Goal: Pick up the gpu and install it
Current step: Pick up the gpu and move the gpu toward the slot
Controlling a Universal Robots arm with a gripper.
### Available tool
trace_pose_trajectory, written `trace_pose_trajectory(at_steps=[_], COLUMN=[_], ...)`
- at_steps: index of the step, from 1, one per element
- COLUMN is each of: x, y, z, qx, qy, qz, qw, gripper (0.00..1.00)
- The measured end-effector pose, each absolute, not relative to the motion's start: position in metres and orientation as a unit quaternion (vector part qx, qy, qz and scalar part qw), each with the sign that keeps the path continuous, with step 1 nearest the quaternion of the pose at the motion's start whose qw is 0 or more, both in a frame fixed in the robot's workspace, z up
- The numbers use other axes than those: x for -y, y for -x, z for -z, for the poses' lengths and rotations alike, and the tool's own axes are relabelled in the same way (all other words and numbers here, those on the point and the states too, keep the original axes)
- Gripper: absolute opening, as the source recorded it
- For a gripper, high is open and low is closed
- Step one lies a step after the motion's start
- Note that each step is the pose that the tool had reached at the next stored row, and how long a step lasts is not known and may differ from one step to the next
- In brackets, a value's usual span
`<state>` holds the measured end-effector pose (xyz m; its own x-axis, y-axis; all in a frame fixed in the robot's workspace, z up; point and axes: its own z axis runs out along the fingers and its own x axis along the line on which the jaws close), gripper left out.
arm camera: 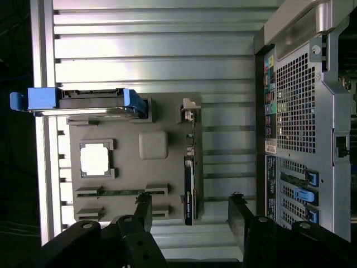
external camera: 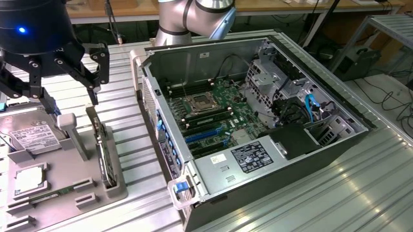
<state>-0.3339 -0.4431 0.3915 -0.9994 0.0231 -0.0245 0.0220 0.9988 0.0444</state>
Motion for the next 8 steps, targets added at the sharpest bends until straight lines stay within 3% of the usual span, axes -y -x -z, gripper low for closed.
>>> trace_pose_trajectory(at_steps=[1,8], x=[0.4430,0.4429], y=[0.3338,0.3337], z=[-0.3909,-0.3850], qx=[-1.000,-1.000], qy=[-0.008,-0.006], qz=[-0.022,-0.022], qw=[0.012,0.012], gripper=[0.66,0.66])
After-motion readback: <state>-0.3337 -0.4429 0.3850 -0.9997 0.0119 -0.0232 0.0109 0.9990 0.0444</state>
